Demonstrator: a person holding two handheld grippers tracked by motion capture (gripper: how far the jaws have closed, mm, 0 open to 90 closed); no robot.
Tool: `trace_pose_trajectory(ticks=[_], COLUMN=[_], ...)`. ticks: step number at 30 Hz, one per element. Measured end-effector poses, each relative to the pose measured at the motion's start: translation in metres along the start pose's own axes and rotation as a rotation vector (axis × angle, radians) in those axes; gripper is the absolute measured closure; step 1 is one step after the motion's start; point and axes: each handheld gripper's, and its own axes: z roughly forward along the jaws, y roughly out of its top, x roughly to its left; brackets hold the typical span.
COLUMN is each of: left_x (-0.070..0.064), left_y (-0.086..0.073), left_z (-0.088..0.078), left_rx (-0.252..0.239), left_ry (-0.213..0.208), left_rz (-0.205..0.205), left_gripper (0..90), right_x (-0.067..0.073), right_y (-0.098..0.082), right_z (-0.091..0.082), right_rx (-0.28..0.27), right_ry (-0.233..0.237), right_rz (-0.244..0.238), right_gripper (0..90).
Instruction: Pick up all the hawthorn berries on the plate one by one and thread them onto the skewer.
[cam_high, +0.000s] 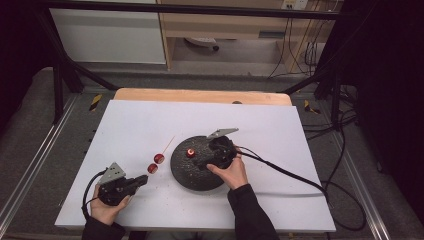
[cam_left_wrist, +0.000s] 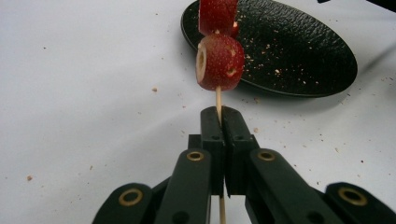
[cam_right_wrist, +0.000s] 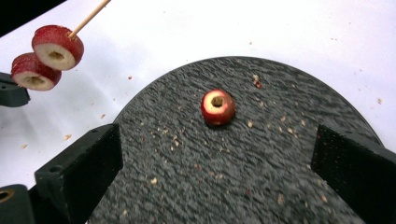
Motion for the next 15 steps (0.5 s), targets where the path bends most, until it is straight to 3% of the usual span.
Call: trace_pose_trajectory(ticks=[15], left_x=[0.002], left_y=[-0.001], left_z=[0.002], left_rx=[0.009], left_ry=[0.009], left_rz=[-0.006], left_gripper=[88.3], right_x=[-0.006], right_y=[0.027], right_z=[0.035], right_rx=[0.113], right_ry=[-0.039], right_rz=[-0.026], right_gripper=[7.3])
